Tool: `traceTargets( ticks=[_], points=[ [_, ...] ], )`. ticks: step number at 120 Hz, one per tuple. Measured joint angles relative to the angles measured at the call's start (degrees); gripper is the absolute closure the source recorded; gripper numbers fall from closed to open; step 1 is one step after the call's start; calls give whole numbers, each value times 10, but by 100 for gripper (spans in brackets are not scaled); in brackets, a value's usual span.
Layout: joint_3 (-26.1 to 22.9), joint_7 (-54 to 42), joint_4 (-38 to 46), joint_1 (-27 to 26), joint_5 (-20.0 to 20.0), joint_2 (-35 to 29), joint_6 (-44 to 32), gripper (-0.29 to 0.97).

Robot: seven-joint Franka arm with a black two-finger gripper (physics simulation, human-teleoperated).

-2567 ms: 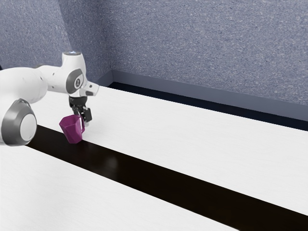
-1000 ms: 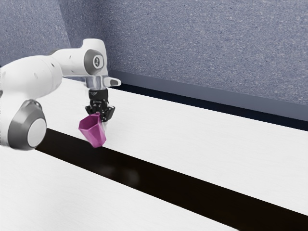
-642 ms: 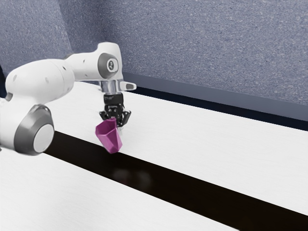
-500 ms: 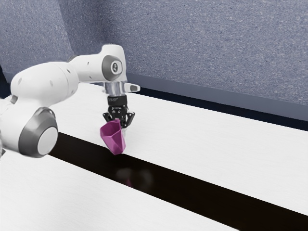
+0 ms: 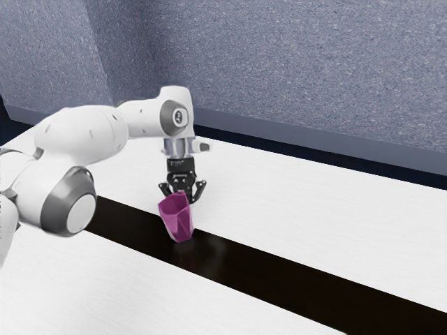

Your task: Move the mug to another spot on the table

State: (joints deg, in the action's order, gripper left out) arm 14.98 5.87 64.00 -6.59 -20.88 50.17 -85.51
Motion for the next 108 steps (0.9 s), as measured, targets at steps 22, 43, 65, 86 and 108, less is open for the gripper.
traceTargets(
  ticks=[22, 43, 65, 86, 108],
  points=[
    [-4, 17, 0, -3, -4, 12, -3, 73],
    [-12, 28, 0, -5, -3, 22, -9, 74],
    [-13, 38, 0, -5, -9, 26, -16, 54],
    [-16, 43, -1, -4, -12, 26, -22, 24],
    [-18, 47, -24, -4, -13, 25, -25, 10]
  ],
)
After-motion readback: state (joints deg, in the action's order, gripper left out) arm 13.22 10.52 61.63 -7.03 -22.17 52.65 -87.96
